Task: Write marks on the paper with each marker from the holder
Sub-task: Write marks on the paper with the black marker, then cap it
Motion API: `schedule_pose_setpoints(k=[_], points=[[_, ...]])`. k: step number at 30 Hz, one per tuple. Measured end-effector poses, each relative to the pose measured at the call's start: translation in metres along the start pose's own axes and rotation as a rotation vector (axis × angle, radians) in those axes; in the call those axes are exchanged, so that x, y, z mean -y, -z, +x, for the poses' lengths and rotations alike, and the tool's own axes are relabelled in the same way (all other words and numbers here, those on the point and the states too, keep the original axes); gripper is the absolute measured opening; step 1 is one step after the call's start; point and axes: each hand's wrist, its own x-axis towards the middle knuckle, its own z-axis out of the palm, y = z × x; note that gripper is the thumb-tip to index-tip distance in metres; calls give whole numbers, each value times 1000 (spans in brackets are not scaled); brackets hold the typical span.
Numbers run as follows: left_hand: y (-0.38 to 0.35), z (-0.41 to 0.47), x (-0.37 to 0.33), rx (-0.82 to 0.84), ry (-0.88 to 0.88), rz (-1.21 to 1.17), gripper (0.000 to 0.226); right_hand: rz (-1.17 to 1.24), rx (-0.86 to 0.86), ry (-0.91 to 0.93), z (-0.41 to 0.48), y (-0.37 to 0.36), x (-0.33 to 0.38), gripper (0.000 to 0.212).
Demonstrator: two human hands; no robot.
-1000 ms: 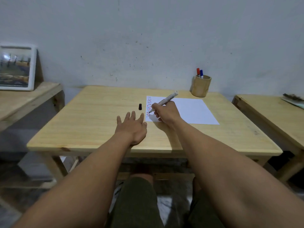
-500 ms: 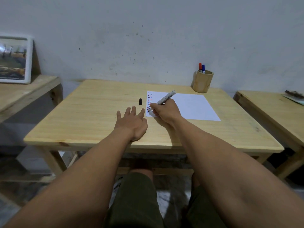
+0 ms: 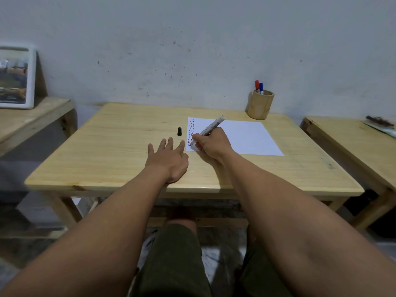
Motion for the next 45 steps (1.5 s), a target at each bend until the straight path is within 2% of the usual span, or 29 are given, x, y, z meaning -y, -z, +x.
schedule_pose_setpoints(k=[7,14,20,25,30,35,37,40,45], points=[[0,-1,0,-2,0,-14,61,86,-54,-41,-1,1,1,28],[0,1,0,-33,19,-78,60,229,-51,-90,-1,6,9,17],[8,12,-3,-299,117,-242,47,343,-66,-97,2,20,19,19],[16,43,-7,-329,142,-285,44,481,-97,-149,9,29,34,19],[20,71,-2,-346,148,-246,39,496,-80,-145,13,32,35,17],[20,81,2,-410,139,-305,35,504,-78,-145,18,39,31,12],[25,82,1,-438,168,-408,30,563,-85,-146,19,44,32,14],[43,83,-8,-460,205,-739,22,678,-115,-165,20,52,37,19],[76,81,-30,-479,155,-1067,19,788,-167,-132,18,64,46,18]])
